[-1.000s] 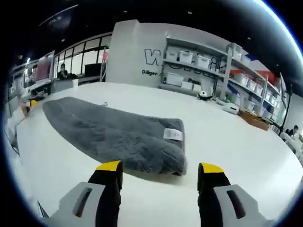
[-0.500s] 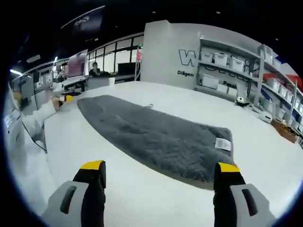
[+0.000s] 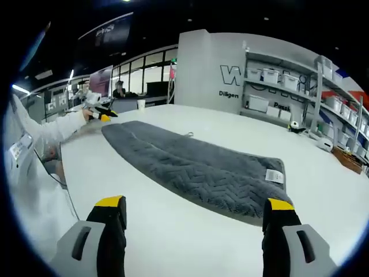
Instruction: Open the folded towel by lifting each exposed corner and separating the folded layers until the towel lies flat within the target outline without major curled edges
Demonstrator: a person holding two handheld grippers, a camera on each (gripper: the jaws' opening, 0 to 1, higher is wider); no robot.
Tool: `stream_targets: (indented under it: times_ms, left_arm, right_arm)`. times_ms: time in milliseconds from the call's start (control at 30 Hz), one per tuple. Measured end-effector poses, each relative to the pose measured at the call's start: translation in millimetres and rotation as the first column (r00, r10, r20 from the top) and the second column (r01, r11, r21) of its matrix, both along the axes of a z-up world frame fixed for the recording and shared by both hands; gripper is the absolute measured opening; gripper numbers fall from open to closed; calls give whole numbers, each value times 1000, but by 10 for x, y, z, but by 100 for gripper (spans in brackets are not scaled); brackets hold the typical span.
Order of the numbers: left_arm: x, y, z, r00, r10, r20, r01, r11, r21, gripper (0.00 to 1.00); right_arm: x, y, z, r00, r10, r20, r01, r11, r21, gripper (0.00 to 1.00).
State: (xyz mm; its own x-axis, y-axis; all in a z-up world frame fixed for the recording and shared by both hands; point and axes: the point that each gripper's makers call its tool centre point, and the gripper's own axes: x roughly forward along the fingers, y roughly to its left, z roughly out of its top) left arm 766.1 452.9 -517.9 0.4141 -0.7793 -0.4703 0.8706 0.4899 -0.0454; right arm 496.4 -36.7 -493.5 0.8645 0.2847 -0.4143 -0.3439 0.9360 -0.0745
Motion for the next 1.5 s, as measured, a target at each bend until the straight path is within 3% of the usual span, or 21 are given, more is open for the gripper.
stream_targets:
  times_ms: [167, 300, 533, 700, 800, 967, 1133, 1200, 1300, 1500]
  left_arm:
    - [108, 51, -231, 997, -30, -67, 39, 990, 139, 31]
    - [169, 19, -307, 996, -34, -82, 48, 983, 179, 25]
    - [64, -54, -321, 992, -98, -74, 113, 964, 242, 1]
    - [105, 16, -274, 995, -93, -42, 101, 954, 283, 2]
    - [173, 81, -246, 998, -52, -37, 60, 957, 282, 13]
    - [232, 162, -298, 997, 2, -81, 20, 963, 269, 23]
    - [266, 188, -378, 993, 22, -116, 10, 964, 267, 22]
    - [236, 155, -379, 992, 6, -124, 26, 966, 256, 18]
    - [214, 141, -335, 997, -16, -78, 37, 962, 270, 11]
    - [106, 121, -200, 999, -46, -24, 51, 968, 244, 7]
  right_arm:
    - [-24, -32, 21, 1000, -8, 14, 8, 1000, 12, 98]
    - [-38, -60, -8, 1000, -16, 11, 16, 1000, 15, 97]
    - [-44, -54, -32, 1000, -18, 10, 17, 1000, 25, 95]
    - [-26, -70, -45, 1000, -17, 9, 17, 999, 27, 94]
    - [-8, -53, -60, 1000, -11, 5, 11, 1000, 29, 93]
    - [2, -35, -75, 1000, -1, 1, 0, 999, 32, 92]
    - [-1, -57, -92, 1000, -5, -4, 6, 999, 35, 91]
    - [-7, -64, -99, 1000, -7, -7, 7, 999, 35, 91]
    - [-10, -75, -97, 1000, -10, -7, 10, 999, 36, 90]
    - [-11, -66, -102, 1000, -9, -11, 9, 999, 34, 89]
